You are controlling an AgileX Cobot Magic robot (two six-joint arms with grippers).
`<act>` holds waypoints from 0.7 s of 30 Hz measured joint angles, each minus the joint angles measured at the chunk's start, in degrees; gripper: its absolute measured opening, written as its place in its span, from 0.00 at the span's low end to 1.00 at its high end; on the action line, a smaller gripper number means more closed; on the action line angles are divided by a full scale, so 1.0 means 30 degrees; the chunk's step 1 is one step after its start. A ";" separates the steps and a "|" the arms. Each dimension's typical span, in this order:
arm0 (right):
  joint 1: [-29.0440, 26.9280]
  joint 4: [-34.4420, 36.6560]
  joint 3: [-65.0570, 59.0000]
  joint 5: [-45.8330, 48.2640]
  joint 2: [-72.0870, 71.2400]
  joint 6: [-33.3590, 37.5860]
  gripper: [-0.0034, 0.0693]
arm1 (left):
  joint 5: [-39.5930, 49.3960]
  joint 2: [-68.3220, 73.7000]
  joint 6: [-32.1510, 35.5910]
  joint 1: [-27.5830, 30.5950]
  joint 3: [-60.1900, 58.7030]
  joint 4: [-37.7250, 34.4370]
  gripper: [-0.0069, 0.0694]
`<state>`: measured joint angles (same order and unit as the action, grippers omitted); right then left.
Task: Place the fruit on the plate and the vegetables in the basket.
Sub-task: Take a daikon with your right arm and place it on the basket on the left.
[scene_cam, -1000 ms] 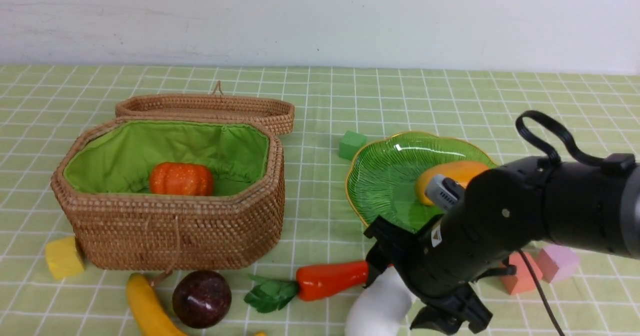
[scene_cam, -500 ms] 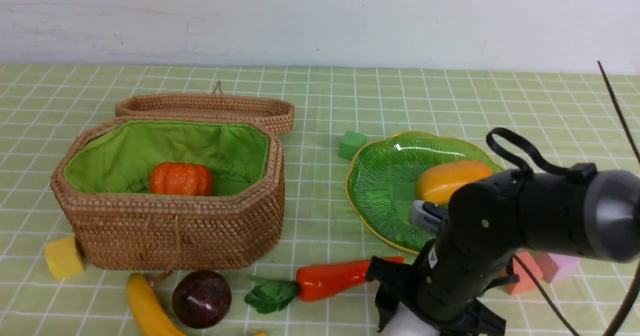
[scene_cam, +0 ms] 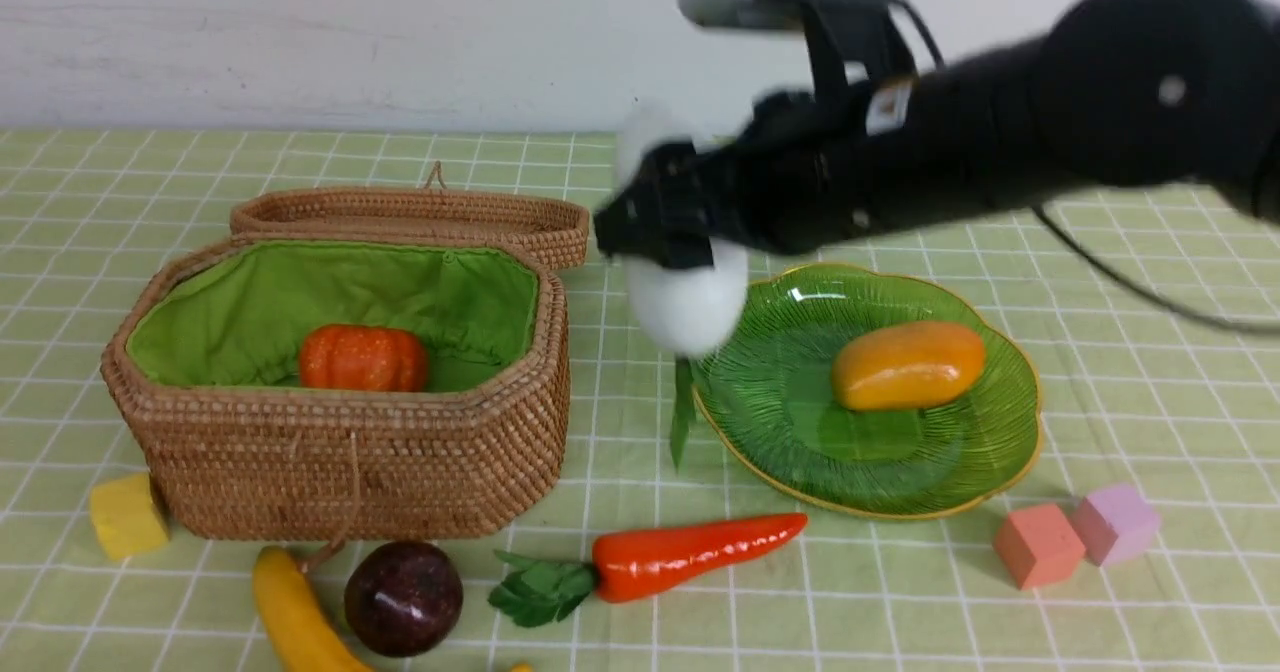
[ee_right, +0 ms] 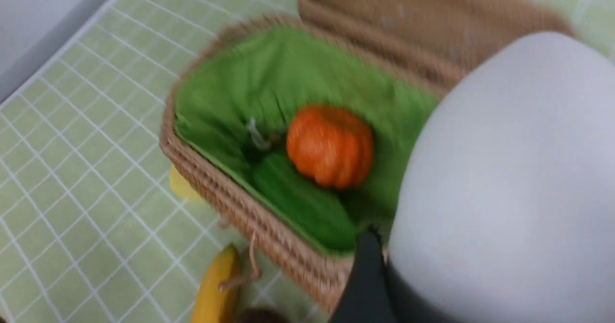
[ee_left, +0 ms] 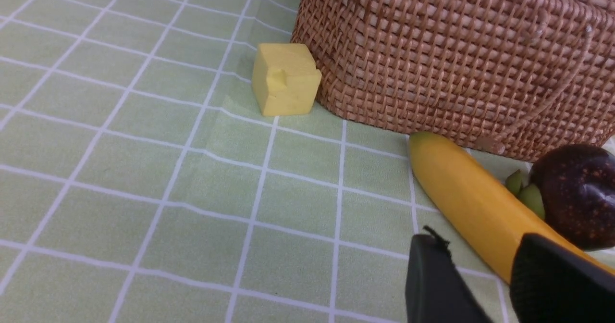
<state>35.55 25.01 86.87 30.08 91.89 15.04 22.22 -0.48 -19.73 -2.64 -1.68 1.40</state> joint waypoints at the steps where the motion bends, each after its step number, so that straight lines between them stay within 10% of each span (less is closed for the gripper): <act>1: 0.0000 0.0481 0.1252 0.0110 0.0482 0.1707 0.78 | 0.0000 0.0000 0.0000 0.0000 0.0000 0.0000 0.40; 9: 0.0039 0.3929 0.8619 0.3202 0.6522 0.7647 0.78 | 0.0000 0.0000 0.0000 0.0000 0.0000 0.0000 0.40; 21: 0.0414 0.4215 1.2147 0.2500 1.2355 0.8440 0.78 | 0.0000 0.0000 0.0000 0.0000 0.0000 0.0000 0.40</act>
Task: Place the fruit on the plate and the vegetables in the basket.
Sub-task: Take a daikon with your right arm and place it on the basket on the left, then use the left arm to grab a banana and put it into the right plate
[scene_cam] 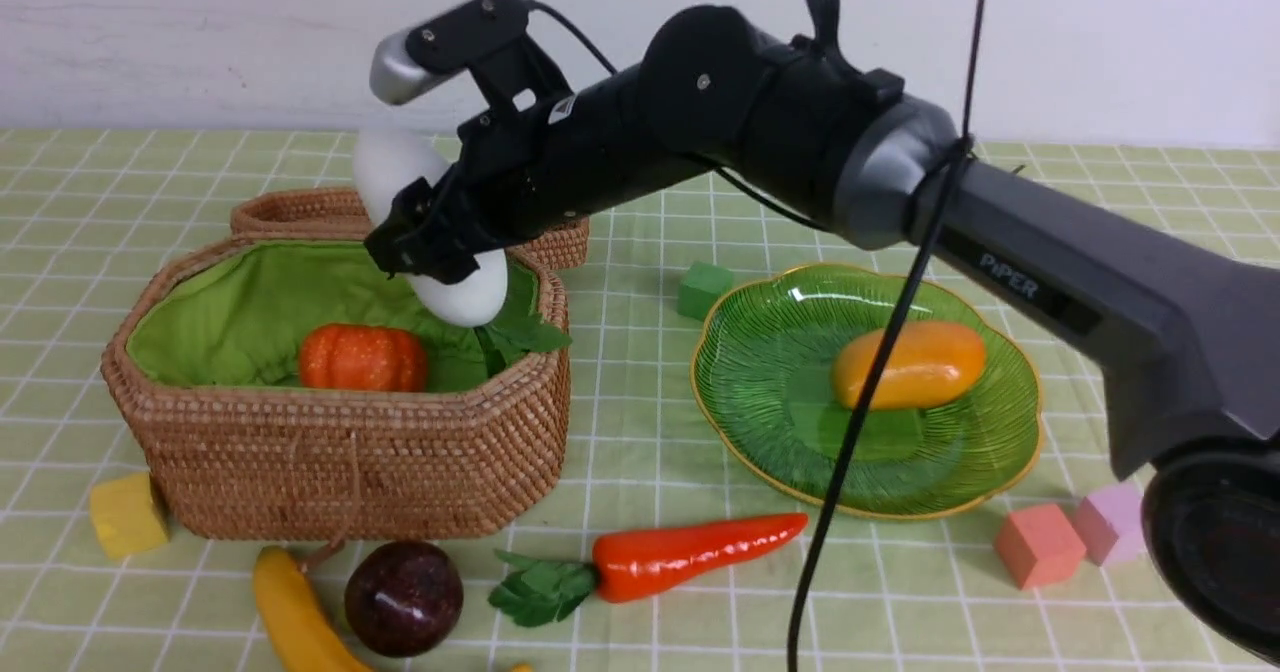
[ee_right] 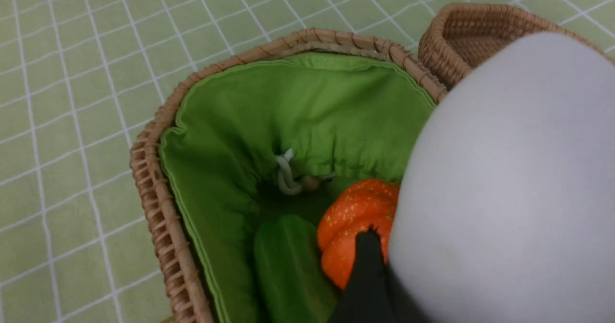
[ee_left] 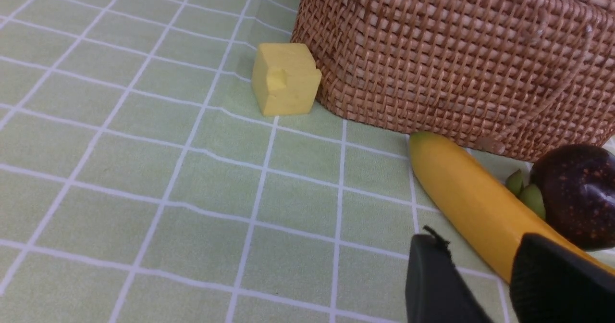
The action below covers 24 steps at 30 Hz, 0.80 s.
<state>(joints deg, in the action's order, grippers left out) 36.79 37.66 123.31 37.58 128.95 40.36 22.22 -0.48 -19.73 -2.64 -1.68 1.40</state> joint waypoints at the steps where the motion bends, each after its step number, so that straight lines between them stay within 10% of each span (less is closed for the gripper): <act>1: 0.0000 0.0027 0.0025 -0.0019 0.0064 0.0000 0.78 | 0.0000 0.0000 0.0000 0.0000 0.0000 0.0000 0.40; 15: 0.0000 0.0046 0.0085 0.0768 -0.0236 0.0000 0.97 | 0.0000 0.0000 0.0000 0.0000 0.0000 0.0000 0.40; 24: 0.0000 -0.6536 0.0085 0.6534 -0.5369 -0.2778 0.66 | 0.0000 0.0000 0.0000 0.0000 0.0000 0.0000 0.40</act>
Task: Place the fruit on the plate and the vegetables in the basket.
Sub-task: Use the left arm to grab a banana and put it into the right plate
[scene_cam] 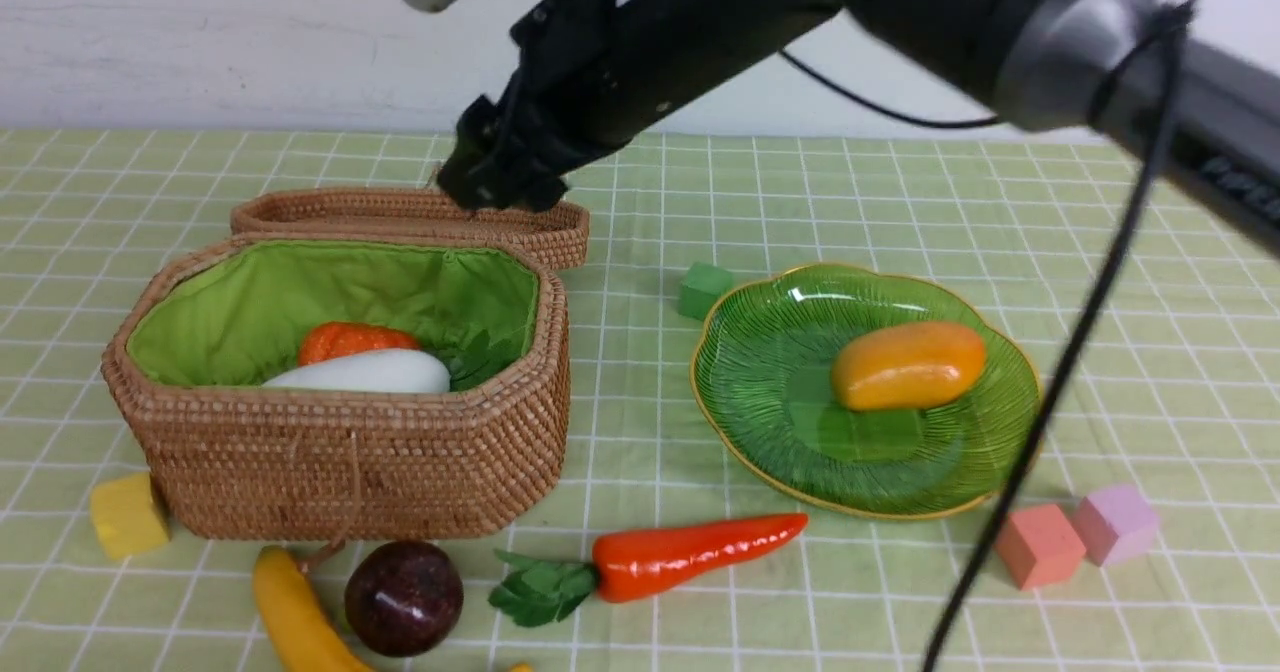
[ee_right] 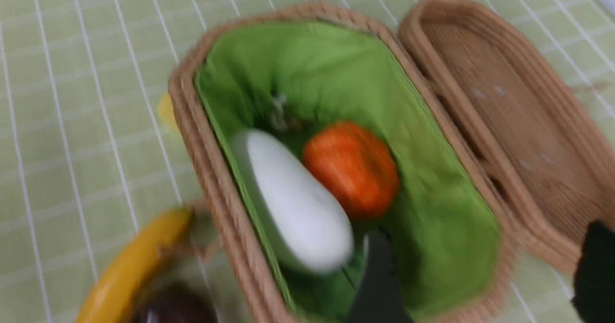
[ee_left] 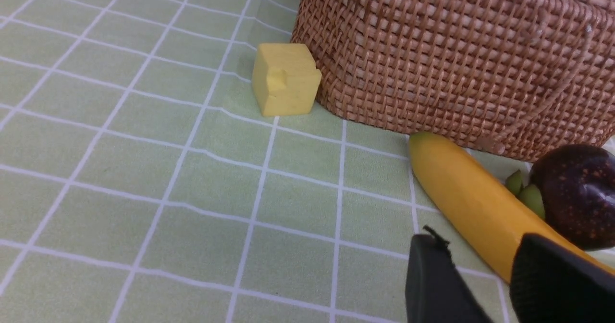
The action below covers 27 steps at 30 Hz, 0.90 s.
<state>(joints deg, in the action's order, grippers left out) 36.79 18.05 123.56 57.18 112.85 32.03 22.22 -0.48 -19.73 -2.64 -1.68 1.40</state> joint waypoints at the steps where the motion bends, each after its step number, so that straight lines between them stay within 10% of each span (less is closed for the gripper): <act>1: 0.0000 -0.0462 0.0000 0.0413 -0.0330 -0.0368 0.64 | 0.0000 0.0000 0.0000 0.0000 0.0000 0.0000 0.40; 9: 0.0000 -0.8251 -0.0170 0.4990 -0.6318 -0.8615 0.06 | 0.0000 0.0000 0.0000 0.0000 0.0000 0.0000 0.40; 27: 0.0000 -0.7372 -1.8685 0.4076 -1.8949 -1.2406 0.02 | 0.0000 0.0000 0.0000 0.0000 0.0000 0.0000 0.40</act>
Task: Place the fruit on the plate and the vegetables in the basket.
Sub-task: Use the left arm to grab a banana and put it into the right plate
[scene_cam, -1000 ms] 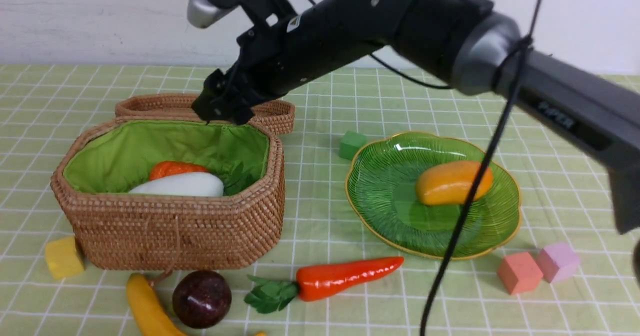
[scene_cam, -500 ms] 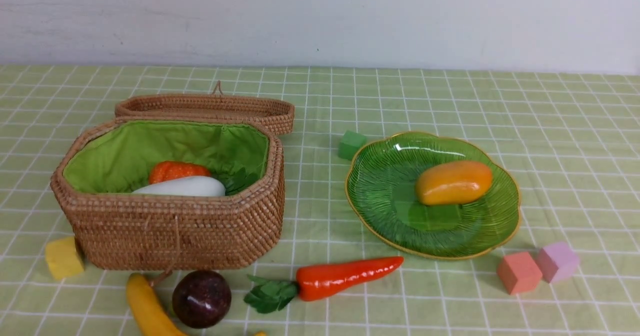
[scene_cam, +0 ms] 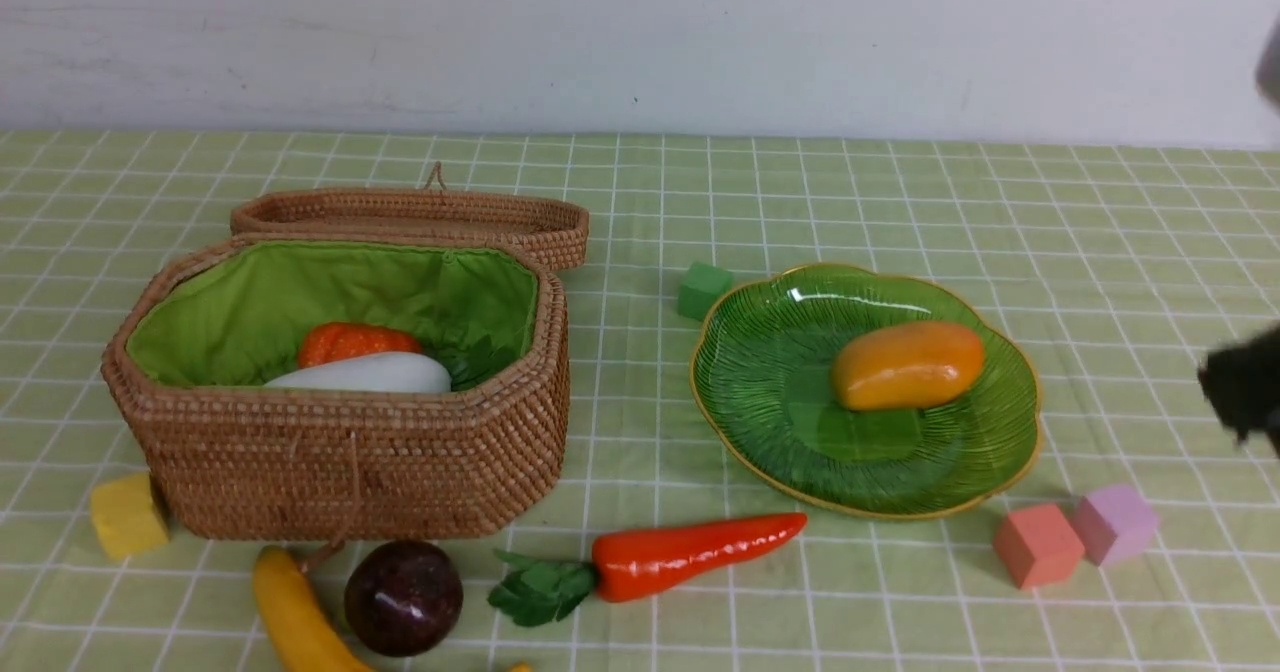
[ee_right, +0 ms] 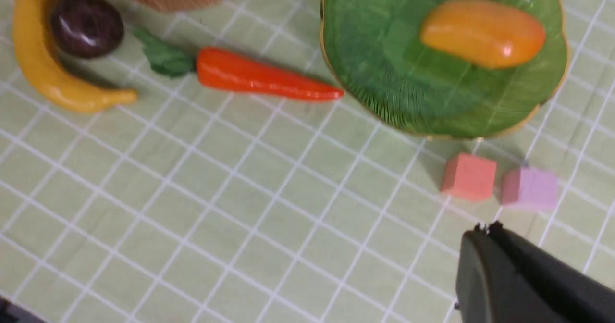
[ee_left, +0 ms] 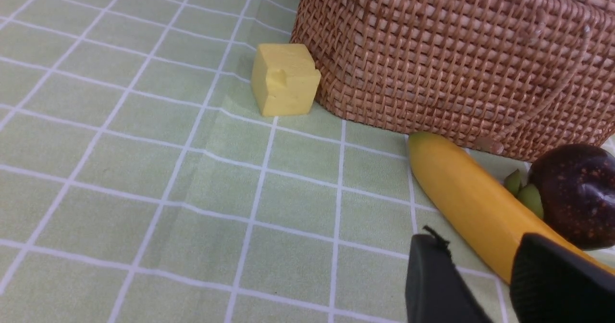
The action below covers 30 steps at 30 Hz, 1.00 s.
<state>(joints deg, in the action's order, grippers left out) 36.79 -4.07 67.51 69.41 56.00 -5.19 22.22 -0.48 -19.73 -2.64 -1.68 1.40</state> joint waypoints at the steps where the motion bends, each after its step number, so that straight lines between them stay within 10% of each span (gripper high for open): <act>1: 0.0000 0.0207 -0.0929 -0.0305 -0.0466 -0.0183 0.02 | 0.0000 0.0000 0.0000 0.0000 0.0000 0.0000 0.40; 22: -0.0141 0.1850 -0.7524 0.0757 -0.5557 -0.0497 0.04 | 0.0000 0.0000 0.0000 0.0000 0.0000 0.0000 0.40; 30: -0.6585 0.0957 -0.9048 -0.5592 -0.9457 0.0410 0.04 | 0.0000 0.0000 0.0000 0.0000 0.0000 0.0000 0.40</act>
<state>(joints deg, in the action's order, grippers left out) 17.04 -1.19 40.36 52.64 27.63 -3.96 22.22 -0.48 -19.73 -2.64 -1.68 1.40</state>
